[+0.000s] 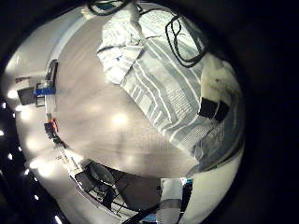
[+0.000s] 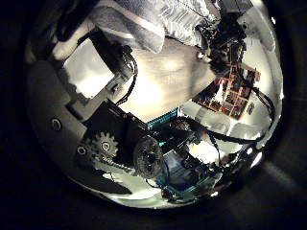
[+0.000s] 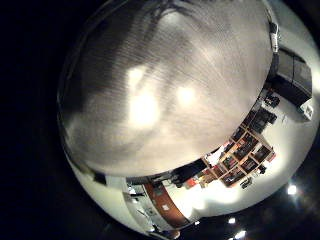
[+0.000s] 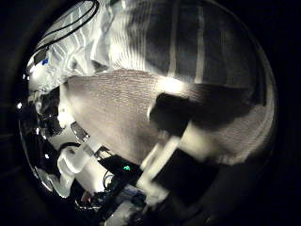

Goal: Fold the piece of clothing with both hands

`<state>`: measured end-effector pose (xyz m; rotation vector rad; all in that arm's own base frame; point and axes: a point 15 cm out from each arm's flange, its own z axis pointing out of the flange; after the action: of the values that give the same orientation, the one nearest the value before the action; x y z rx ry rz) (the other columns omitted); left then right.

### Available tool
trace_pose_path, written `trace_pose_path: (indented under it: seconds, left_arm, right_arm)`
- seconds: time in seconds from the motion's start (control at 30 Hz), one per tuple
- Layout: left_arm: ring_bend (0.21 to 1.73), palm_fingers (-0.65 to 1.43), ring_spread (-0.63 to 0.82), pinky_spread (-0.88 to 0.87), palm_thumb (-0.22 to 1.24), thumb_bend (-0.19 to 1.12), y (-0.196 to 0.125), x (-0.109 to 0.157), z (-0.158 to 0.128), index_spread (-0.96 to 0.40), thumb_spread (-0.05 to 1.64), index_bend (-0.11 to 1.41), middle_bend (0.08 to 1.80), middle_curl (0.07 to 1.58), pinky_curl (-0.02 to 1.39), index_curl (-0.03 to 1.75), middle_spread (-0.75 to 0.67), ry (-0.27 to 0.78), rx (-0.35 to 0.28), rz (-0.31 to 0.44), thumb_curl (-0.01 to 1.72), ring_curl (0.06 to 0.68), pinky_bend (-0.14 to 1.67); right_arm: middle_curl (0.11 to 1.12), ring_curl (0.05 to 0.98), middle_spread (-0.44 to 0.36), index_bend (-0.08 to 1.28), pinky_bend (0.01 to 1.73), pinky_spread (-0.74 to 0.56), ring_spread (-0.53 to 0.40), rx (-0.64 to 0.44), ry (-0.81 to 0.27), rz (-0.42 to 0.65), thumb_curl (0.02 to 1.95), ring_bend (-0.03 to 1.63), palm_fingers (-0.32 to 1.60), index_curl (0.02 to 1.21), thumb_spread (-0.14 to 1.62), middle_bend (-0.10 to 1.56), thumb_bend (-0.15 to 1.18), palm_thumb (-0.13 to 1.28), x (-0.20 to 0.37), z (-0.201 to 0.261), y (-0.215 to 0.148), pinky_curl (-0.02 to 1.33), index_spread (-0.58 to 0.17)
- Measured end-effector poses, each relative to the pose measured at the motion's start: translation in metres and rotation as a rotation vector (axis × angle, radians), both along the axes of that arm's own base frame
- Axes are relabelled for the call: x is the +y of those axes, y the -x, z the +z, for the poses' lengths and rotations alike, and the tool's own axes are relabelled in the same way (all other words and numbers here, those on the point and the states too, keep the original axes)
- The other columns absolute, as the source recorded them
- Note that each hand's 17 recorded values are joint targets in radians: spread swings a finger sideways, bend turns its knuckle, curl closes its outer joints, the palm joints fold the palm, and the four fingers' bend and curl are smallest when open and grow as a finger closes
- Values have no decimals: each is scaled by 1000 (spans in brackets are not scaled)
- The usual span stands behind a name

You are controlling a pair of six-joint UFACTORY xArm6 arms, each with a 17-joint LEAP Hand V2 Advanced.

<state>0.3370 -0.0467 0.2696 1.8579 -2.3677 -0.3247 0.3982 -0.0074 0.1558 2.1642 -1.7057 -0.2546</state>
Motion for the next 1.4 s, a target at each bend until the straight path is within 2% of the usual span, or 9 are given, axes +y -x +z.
trace_pose_path:
  seconds: [0.03, 0.1, 0.2, 0.37, 0.5, 0.8, 1.0, 1.2, 1.4]
  left_arm:
    - [1491, 900, -436, -581, 937, -11, 1, 0, 1, -653, 1118, 358, 927, 1136, 702, 1151, -605, -1, 3, -2, 568, 546, 1270]
    - [1497, 896, -434, -581, 937, -11, 2, 1, 5, -662, 1119, 346, 924, 1152, 703, 1189, -613, -2, 11, -6, 572, 545, 1275]
    - [1503, 893, -432, -581, 934, -13, 5, 2, 11, -670, 1118, 326, 919, 1173, 703, 1242, -623, -4, 32, -12, 577, 542, 1280]
    - [1508, 894, -434, -580, 925, -13, 11, 3, 19, -675, 1115, 293, 906, 1201, 702, 1316, -637, -5, 65, -28, 579, 537, 1283]
    - [1507, 899, -434, -579, 924, -12, 21, 6, 25, -673, 1115, 267, 892, 1219, 699, 1368, -645, -6, 102, -42, 581, 534, 1282]
    - [1488, 926, -434, -579, 910, -16, 54, 11, 60, -658, 1118, 221, 859, 1247, 692, 1451, -659, -8, 219, -89, 585, 521, 1265]
    - [1469, 948, -436, -573, 899, -14, 50, 7, 102, -641, 1122, 190, 835, 1261, 688, 1491, -668, -29, 198, -117, 583, 515, 1259]
    - [1463, 952, -437, -572, 897, -13, 8, 7, 127, -621, 1124, 180, 813, 1274, 685, 1519, -676, -49, 131, -102, 581, 515, 1253]
    - [1466, 938, -439, -577, 901, -11, -57, 12, 114, -597, 1126, 179, 806, 1286, 684, 1542, -685, -99, 88, -57, 583, 518, 1242]
  right_arm:
    - [486, 360, -237, 210, 895, -318, -283, -2, 0, 0, 364, 1005, 1077, 303, 1069, 539, 12, 590, 0, 1, 0, 285, -375]
    - [544, 401, -253, 325, 969, -359, -277, -16, -1, 0, 381, 1042, 1235, 368, 1070, 644, 19, 651, 0, 4, -2, 338, -409]
    - [627, 453, -259, 544, 1083, -350, -260, -58, -6, 4, 402, 1103, 1343, 480, 1077, 800, 27, 733, 1, 13, -10, 405, -430]
    - [731, 525, -224, 844, 1225, -297, -234, -123, -12, 9, 433, 1230, 1287, 642, 1131, 1029, 44, 844, 0, 38, -15, 490, -403]
    - [780, 574, -203, 976, 1306, -257, -222, -160, -13, 4, 462, 1312, 1212, 730, 1178, 1145, 54, 904, -4, 64, -9, 548, -363]
    - [814, 634, -170, 1073, 1364, -216, -205, -185, -8, -10, 504, 1390, 1118, 817, 1228, 1248, 24, 940, -11, 131, 35, 635, -306]
    - [814, 652, -158, 1085, 1359, -208, -201, -212, -7, -23, 524, 1399, 1103, 838, 1239, 1270, -4, 948, -12, 175, 55, 673, -287]
    - [811, 662, -152, 1096, 1343, -205, -200, -296, -10, -32, 544, 1400, 1104, 850, 1232, 1286, -9, 961, -6, 212, 14, 702, -277]
    - [803, 671, -147, 1095, 1325, -206, -200, -279, 0, -53, 564, 1396, 1103, 857, 1215, 1298, -10, 967, 3, 204, -47, 733, -270]
